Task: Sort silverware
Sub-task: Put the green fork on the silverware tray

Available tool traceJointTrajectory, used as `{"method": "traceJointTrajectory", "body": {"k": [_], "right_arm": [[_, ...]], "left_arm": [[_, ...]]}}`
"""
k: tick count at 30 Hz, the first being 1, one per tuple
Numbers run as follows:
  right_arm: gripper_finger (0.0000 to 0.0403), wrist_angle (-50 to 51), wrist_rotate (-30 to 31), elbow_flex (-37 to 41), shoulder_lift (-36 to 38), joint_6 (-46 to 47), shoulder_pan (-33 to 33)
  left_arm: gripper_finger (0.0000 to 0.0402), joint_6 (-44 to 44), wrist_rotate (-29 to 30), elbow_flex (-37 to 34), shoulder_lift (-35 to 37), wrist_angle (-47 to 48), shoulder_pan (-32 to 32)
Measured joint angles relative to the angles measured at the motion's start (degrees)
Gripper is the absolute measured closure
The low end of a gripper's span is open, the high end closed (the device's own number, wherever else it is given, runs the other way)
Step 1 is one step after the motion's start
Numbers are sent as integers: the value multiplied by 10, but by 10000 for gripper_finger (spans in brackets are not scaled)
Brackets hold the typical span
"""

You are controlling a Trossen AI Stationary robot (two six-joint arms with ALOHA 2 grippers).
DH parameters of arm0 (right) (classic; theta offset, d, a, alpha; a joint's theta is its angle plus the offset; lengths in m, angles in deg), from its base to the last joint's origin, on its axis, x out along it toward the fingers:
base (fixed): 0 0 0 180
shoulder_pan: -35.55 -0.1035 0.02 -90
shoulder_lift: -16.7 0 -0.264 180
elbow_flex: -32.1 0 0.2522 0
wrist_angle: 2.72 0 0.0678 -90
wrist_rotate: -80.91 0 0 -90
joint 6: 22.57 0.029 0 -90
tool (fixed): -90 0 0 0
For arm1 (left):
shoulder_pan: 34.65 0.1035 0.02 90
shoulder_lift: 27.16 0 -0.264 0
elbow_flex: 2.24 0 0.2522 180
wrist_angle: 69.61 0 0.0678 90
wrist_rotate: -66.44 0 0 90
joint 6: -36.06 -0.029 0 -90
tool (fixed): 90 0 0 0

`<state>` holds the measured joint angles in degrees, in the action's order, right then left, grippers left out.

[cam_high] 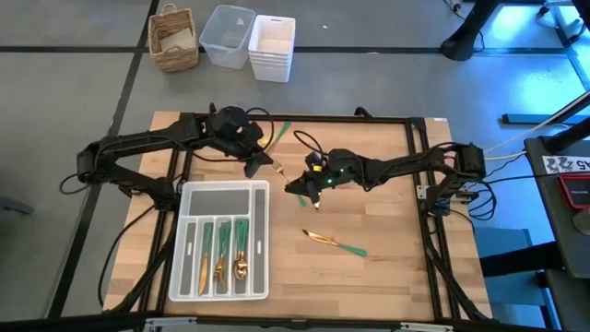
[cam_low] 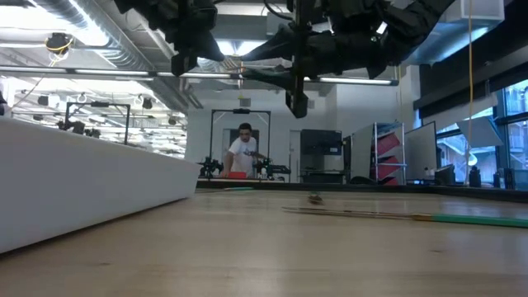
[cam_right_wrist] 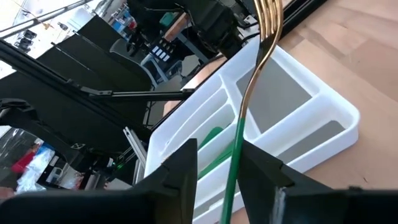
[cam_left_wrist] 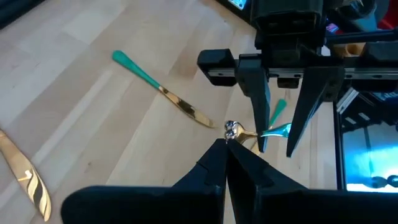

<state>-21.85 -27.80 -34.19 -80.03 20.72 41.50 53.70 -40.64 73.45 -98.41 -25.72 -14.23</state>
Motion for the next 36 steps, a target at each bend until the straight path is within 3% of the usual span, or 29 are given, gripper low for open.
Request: {"method": "traceJointTrajectory", "body": {"k": [3, 8, 15, 25, 30, 36], "right_arm": [[319, 0, -16, 0, 0, 0, 0], [390, 13, -37, 0, -1, 4, 2], [396, 34, -106, 0, 0, 1, 1], [399, 90, -266, -1, 0, 15, 0], [400, 138, -331, -1, 0, 29, 1], [401, 165, -348, -1, 0, 33, 1]], "left_arm": [[401, 0, 0, 0, 0, 0, 0], [401, -6, -18, 0, 0, -2, -1], [381, -15, -72, 0, 0, 2, -17], [266, -11, -68, 0, 0, -4, -29], [241, 17, -69, -1, -10, -97, -57], [244, 34, -72, -1, -65, -192, -113]]}}
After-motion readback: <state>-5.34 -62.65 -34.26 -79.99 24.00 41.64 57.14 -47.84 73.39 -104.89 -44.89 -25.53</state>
